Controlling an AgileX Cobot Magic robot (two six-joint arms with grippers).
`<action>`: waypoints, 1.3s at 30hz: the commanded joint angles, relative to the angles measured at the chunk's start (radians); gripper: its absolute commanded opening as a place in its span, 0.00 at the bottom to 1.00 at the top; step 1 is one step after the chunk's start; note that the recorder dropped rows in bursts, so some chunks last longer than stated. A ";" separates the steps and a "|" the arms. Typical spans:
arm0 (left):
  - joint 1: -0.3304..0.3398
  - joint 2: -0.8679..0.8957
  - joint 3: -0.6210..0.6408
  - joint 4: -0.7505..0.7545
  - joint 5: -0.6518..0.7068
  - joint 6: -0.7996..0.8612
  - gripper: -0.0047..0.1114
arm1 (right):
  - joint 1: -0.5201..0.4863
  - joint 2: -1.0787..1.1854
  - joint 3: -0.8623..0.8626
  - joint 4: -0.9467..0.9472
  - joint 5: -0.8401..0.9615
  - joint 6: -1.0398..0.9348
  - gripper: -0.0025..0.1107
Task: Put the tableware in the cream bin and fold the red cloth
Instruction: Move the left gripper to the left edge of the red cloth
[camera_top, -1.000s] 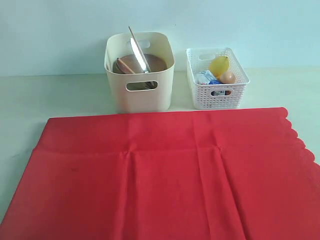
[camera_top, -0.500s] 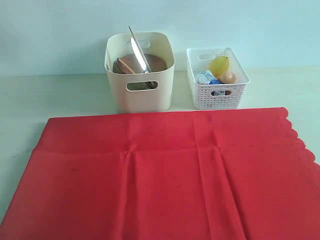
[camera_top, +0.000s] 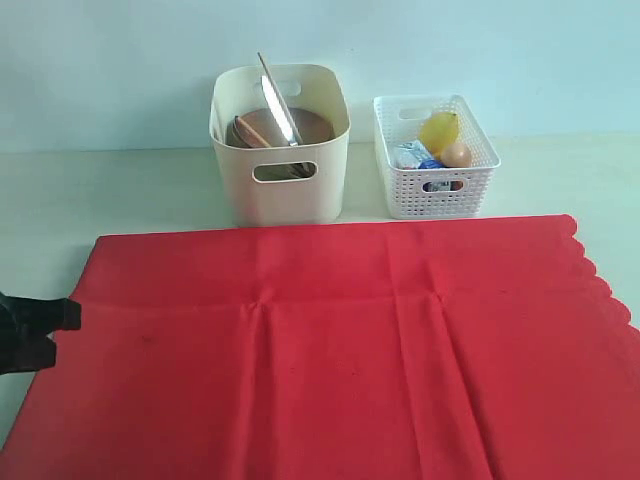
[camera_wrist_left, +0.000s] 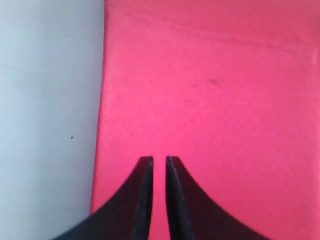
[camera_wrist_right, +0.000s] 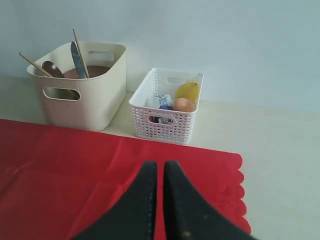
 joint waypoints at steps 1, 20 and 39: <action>0.064 0.107 -0.118 0.058 0.122 0.010 0.35 | 0.000 0.003 -0.007 0.017 -0.028 0.000 0.08; 0.176 0.335 -0.289 -0.154 0.220 0.318 0.55 | 0.000 0.003 -0.007 0.297 -0.026 -0.207 0.08; 0.217 0.521 -0.375 -0.303 0.332 0.507 0.55 | 0.000 0.003 -0.007 0.502 -0.043 -0.369 0.08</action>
